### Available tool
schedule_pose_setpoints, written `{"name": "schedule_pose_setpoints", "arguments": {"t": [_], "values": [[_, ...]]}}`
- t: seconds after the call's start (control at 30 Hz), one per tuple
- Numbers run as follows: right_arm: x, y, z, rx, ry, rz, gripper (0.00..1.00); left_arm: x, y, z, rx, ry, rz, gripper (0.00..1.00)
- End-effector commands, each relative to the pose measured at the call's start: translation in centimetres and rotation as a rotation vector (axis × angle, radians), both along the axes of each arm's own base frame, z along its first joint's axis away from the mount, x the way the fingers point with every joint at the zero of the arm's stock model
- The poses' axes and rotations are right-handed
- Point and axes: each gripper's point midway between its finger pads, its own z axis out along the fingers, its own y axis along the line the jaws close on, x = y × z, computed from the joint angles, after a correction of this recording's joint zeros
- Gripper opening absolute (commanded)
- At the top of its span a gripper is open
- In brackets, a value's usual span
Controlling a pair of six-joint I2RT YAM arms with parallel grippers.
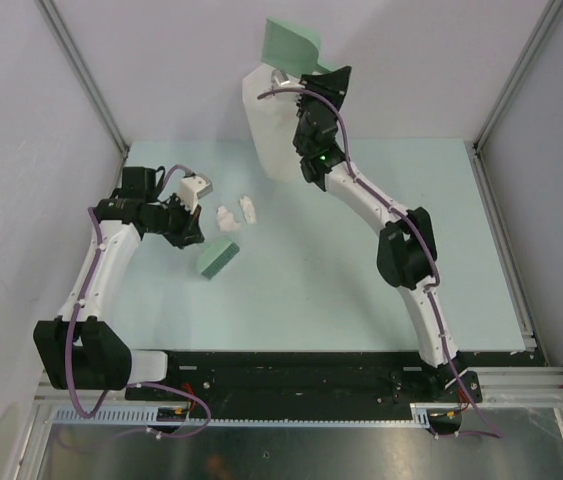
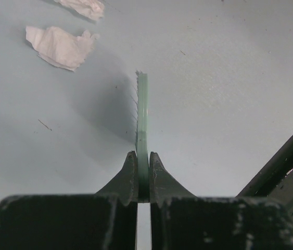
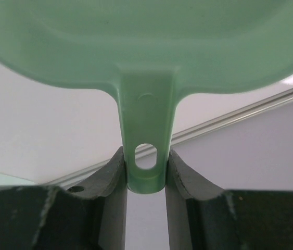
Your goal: Sweep away the paper scraps from the table
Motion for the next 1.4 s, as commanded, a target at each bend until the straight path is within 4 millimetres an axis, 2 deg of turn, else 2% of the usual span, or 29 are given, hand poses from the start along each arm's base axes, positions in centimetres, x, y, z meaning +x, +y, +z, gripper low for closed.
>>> {"name": "schedule_pose_setpoints", "arguments": {"t": [0.0, 0.03, 0.07, 0.17, 0.2, 0.27, 0.3, 0.33, 0.43, 0.5, 0.53, 0.57, 0.6, 0.63, 0.7, 0.73, 0.77, 0.8, 0.83, 0.87, 0.9, 0.93, 1.0, 1.03, 1.07, 1.2, 1.3, 1.33, 1.37], "values": [[-6.8, -0.3, 8.6, 0.403, -0.064, 0.174, 0.00, 0.1, -0.2, 2.4, -0.018, -0.089, -0.015, 0.00], [-9.1, -0.8, 11.2, 0.458, -0.082, 0.242, 0.00, 0.2, -0.2, 2.6, -0.021, -0.096, -0.015, 0.00], [-9.7, -0.2, 10.9, 0.554, -0.069, 0.304, 0.00, 0.3, -0.3, 3.1, -0.029, -0.103, -0.009, 0.00], [-13.3, 1.1, 10.4, 0.622, 0.045, 0.412, 0.00, 0.7, -0.8, 4.5, -0.064, -0.118, -0.002, 0.00], [-14.0, 1.6, 7.4, 0.657, 0.173, 0.408, 0.00, 1.0, -0.8, 5.0, -0.068, -0.126, 0.008, 0.00], [-16.3, 2.5, 6.1, 0.722, 0.286, 0.463, 0.00, 1.8, -0.7, 6.1, -0.067, -0.142, 0.042, 0.00], [-17.5, 2.9, 2.8, 0.793, 0.412, 0.452, 0.00, 2.3, -0.7, 6.5, -0.059, -0.158, 0.053, 0.00], [-18.6, 4.1, 1.5, 0.828, 0.498, 0.510, 0.00, 2.9, -0.8, 7.2, -0.029, -0.186, 0.065, 0.00], [-22.1, 5.1, -4.5, 0.946, 0.732, 0.539, 0.00, 4.3, -2.0, 8.9, 0.005, -0.254, 0.078, 0.00], [-24.3, 4.6, -8.7, 0.963, 0.850, 0.515, 0.00, 5.9, -2.0, 9.3, 0.054, -0.287, 0.119, 0.00], [-25.3, 5.1, -10.1, 1.007, 0.903, 0.517, 0.00, 6.4, -3.1, 10.2, 0.060, -0.318, 0.106, 0.00], [-25.9, 4.7, -11.2, 1.024, 0.932, 0.497, 0.00, 7.2, -2.6, 10.3, 0.106, -0.338, 0.144, 0.00], [-27.0, 3.9, -13.5, 1.021, 0.994, 0.444, 0.00, 8.4, -2.9, 10.1, 0.128, -0.351, 0.151, 0.00], [-27.9, 4.0, -14.5, 1.056, 1.042, 0.424, 0.00, 9.1, -3.5, 10.6, 0.147, -0.376, 0.153, 0.00], [-29.6, 3.0, -17.5, 1.065, 1.146, 0.340, 0.00, 11.2, -3.6, 9.3, 0.202, -0.376, 0.176, 0.00], [-30.8, 3.3, -18.6, 1.088, 1.223, 0.337, 0.00, 11.9, -4.1, 9.7, 0.200, -0.386, 0.175, 0.00], [-31.5, 3.3, -19.7, 1.091, 1.274, 0.324, 0.00, 12.6, -4.3, 9.2, 0.208, -0.378, 0.173, 0.00], [-32.9, 3.0, -21.6, 1.080, 1.348, 0.287, 0.00, 13.7, -4.5, 7.5, 0.229, -0.340, 0.174, 0.00], [-34.0, 3.4, -22.5, 1.088, 1.423, 0.288, 0.00, 14.6, -4.7, 7.7, 0.232, -0.351, 0.175, 0.00], [-34.6, 3.3, -23.4, 1.080, 1.460, 0.264, 0.00, 15.3, -4.7, 7.1, 0.243, -0.340, 0.181, 0.00], [-35.4, 3.1, -24.3, 1.083, 1.490, 0.221, 0.00, 16.3, -4.7, 5.4, 0.271, -0.307, 0.185, 0.00], [-35.7, 2.9, -25.6, 1.066, 1.514, 0.176, 0.00, 17.1, -4.8, 5.6, 0.278, -0.318, 0.194, 0.00], [-36.4, 2.8, -26.9, 1.043, 1.546, 0.121, 0.00, 18.3, -5.1, 3.6, 0.297, -0.283, 0.188, 0.00], [-36.9, 2.9, -28.0, 1.008, 1.575, 0.085, 0.00, 18.7, -5.6, 3.8, 0.290, -0.292, 0.173, 0.00], [-37.2, 2.6, -28.6, 0.987, 1.588, 0.055, 0.00, 19.1, -5.9, 2.8, 0.297, -0.276, 0.158, 0.00], [-37.9, 1.9, -31.3, 0.902, 1.634, -0.039, 0.00, 18.9, -8.5, 1.2, 0.312, -0.276, 0.031, 0.00], [-38.2, 1.6, -32.9, 0.865, 1.675, -0.076, 0.00, 16.6, -10.8, -0.5, 0.338, -0.272, -0.122, 0.00], [-38.2, 1.6, -33.3, 0.849, 1.683, -0.080, 0.00, 15.1, -11.6, -2.0, 0.348, -0.249, -0.191, 0.00], [-38.2, 1.6, -33.8, 0.837, 1.693, -0.088, 0.00, 13.9, -12.4, -1.5, 0.306, -0.254, -0.242, 0.00]]}}
